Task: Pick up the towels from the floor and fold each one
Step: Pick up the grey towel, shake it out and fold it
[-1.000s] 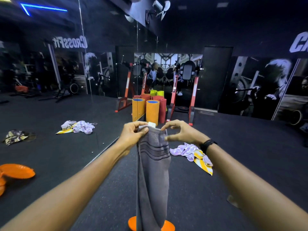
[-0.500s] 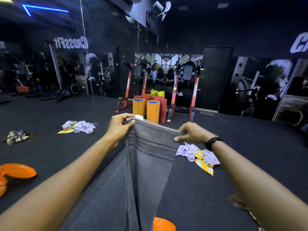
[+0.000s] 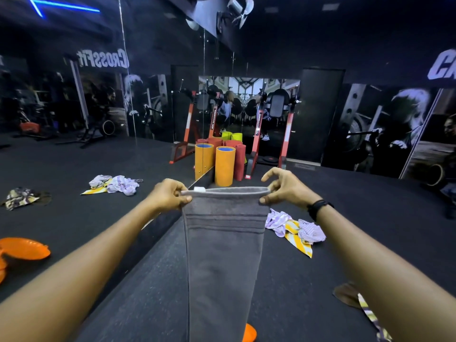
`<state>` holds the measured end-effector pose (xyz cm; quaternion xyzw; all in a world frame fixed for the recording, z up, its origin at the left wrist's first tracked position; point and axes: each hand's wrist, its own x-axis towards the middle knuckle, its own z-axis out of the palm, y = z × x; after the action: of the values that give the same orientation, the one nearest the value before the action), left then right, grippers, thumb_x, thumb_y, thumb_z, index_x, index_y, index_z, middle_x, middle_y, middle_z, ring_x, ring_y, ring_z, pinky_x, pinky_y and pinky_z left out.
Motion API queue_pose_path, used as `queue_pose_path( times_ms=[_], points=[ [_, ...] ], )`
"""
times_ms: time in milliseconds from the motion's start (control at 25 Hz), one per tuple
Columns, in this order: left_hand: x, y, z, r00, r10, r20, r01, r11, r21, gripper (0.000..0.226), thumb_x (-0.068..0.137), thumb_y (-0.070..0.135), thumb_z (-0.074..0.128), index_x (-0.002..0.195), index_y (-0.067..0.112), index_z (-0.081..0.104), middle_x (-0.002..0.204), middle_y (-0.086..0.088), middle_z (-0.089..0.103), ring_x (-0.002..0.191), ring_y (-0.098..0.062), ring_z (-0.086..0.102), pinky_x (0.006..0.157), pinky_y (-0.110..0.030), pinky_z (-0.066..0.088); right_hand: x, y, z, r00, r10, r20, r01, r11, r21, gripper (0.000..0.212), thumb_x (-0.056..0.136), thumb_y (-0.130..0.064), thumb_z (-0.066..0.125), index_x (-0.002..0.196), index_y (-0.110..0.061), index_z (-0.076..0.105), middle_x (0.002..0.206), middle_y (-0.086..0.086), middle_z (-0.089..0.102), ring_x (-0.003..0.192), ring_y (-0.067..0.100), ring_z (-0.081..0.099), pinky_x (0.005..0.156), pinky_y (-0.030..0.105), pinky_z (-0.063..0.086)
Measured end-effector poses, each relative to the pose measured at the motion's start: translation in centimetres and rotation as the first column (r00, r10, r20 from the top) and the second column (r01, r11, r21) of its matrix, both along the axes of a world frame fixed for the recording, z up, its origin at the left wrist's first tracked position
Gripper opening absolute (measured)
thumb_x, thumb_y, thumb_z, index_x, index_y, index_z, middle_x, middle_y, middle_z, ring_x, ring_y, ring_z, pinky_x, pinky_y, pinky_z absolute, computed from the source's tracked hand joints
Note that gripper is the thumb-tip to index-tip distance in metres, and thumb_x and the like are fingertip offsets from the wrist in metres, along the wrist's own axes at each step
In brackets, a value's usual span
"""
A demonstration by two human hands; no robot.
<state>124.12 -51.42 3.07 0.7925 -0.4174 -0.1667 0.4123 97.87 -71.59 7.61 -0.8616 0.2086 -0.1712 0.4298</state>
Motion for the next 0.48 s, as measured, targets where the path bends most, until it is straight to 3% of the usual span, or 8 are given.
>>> queue_pose_path(
  times_ms=[40, 80, 200, 240, 320, 360, 480],
  points=[
    [-0.7, -0.1, 0.9, 0.997, -0.075, -0.001, 0.075, 0.995, 0.059, 0.009, 0.086, 0.007, 0.069, 0.078, 0.008, 0.065, 0.066, -0.009, 0.062, 0.055, -0.013, 0.057, 0.057, -0.027, 0.053, -0.3, -0.2, 0.6, 0.997, 0.041, -0.068, -0.042, 0.999, -0.007, 0.051, 0.064, 0.004, 0.084, 0.104, -0.005, 0.054, 0.064, 0.005, 0.066, 0.052, 0.011, 0.064, 0.050, 0.022, 0.052],
    [-1.5, -0.4, 2.2, 0.993, -0.118, -0.019, 0.118, 0.993, 0.018, 0.008, 0.087, 0.005, 0.066, 0.080, 0.007, 0.065, 0.064, -0.005, 0.062, 0.054, -0.011, 0.057, 0.055, -0.023, 0.051, -0.4, -0.4, 1.7, 0.997, 0.057, -0.056, -0.057, 0.998, -0.010, 0.048, 0.063, 0.002, 0.084, 0.101, -0.006, 0.056, 0.064, 0.005, 0.067, 0.052, 0.011, 0.064, 0.050, 0.022, 0.053],
    [-2.9, -1.9, 7.1, 0.958, -0.181, -0.222, 0.061, 0.887, -0.458, 0.012, 0.088, 0.009, 0.065, 0.096, 0.017, 0.064, 0.080, 0.005, 0.070, 0.071, -0.006, 0.064, 0.063, -0.021, 0.053, -0.3, -1.9, 5.8, 0.944, -0.022, 0.329, -0.048, 0.978, 0.203, 0.042, 0.066, -0.010, 0.080, 0.102, -0.019, 0.059, 0.079, 0.001, 0.071, 0.062, 0.008, 0.064, 0.052, 0.019, 0.049],
    [-3.2, -2.3, 7.8, 0.948, -0.233, -0.217, 0.110, 0.880, -0.462, 0.018, 0.086, 0.014, 0.068, 0.101, 0.022, 0.062, 0.084, 0.009, 0.071, 0.073, -0.003, 0.065, 0.062, -0.019, 0.052, -0.3, -1.8, 6.2, 0.949, -0.019, 0.314, -0.062, 0.967, 0.248, 0.041, 0.066, -0.019, 0.079, 0.103, -0.022, 0.060, 0.085, 0.000, 0.071, 0.066, 0.008, 0.064, 0.053, 0.020, 0.050],
    [-4.0, -2.4, 6.0, 0.958, -0.259, -0.122, 0.240, 0.959, -0.153, 0.013, 0.086, 0.023, 0.070, 0.098, 0.023, 0.065, 0.079, 0.013, 0.070, 0.070, -0.002, 0.063, 0.060, -0.018, 0.050, -0.5, -1.7, 4.0, 1.000, 0.015, 0.022, -0.018, 0.985, 0.172, 0.036, 0.064, -0.032, 0.080, 0.095, -0.017, 0.068, 0.086, 0.001, 0.072, 0.066, 0.010, 0.064, 0.054, 0.022, 0.051],
    [-4.2, -2.3, 4.2, 0.954, -0.263, -0.147, 0.261, 0.965, -0.031, 0.005, 0.088, 0.024, 0.067, 0.090, 0.020, 0.066, 0.073, 0.011, 0.069, 0.066, -0.004, 0.061, 0.059, -0.019, 0.050, -0.7, -2.0, 2.0, 0.997, 0.021, -0.069, -0.010, 0.989, 0.148, 0.032, 0.069, -0.032, 0.079, 0.090, -0.010, 0.070, 0.084, 0.006, 0.071, 0.064, 0.014, 0.063, 0.054, 0.023, 0.051],
    [-4.7, -2.1, 0.5, 0.877, -0.198, -0.437, 0.213, 0.977, -0.016, 0.022, 0.094, 0.029, 0.058, 0.079, 0.015, 0.066, 0.074, 0.000, 0.069, 0.063, -0.009, 0.063, 0.060, -0.025, 0.054, -1.7, -2.1, -1.4, 0.995, -0.094, -0.014, 0.093, 0.942, 0.322, 0.024, 0.086, -0.022, 0.069, 0.086, 0.002, 0.069, 0.077, 0.011, 0.068, 0.059, 0.013, 0.060, 0.052, 0.022, 0.048]
  ],
)
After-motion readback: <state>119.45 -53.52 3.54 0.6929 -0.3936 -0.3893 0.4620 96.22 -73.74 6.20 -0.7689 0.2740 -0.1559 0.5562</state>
